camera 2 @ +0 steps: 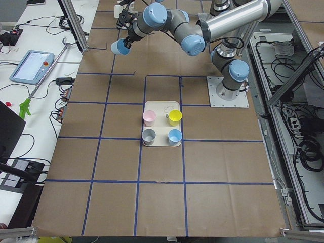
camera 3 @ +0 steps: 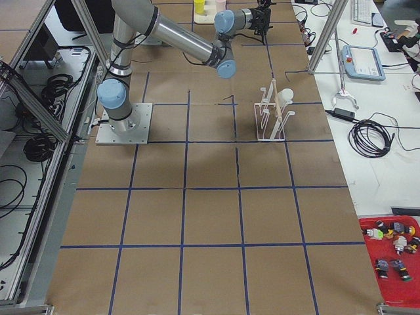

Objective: Transfer IKEA cup to right arm and place on rack

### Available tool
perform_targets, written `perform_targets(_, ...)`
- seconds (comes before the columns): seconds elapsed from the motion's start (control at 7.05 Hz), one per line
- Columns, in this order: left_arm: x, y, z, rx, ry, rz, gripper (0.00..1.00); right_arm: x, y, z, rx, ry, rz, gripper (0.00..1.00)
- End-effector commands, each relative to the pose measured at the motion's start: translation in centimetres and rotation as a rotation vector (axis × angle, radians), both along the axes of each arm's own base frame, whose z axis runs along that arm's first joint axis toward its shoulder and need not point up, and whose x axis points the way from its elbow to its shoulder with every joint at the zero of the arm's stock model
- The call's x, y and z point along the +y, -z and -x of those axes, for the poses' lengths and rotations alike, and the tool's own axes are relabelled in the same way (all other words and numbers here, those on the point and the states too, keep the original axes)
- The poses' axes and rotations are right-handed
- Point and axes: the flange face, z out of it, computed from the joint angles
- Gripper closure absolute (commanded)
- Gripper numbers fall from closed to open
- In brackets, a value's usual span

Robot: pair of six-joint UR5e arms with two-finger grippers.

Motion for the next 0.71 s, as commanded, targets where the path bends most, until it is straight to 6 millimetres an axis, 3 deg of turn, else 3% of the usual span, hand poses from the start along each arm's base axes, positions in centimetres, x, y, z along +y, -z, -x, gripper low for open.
perform_targets(0.0,-0.6,4.0,4.3,0.047,0.139,0.214,1.0,2.2,1.2,0.2,-0.109,0.048,-0.126,0.0)
perform_targets(0.28,-0.4,9.5,7.4,0.081,0.24,0.359,1.0,4.5,2.3,0.3,-0.171,0.081,-0.205,0.0)
perform_targets(0.57,0.2,13.3,12.2,0.1,0.35,0.464,1.0,6.9,1.2,0.6,-0.173,0.117,-0.227,0.0)
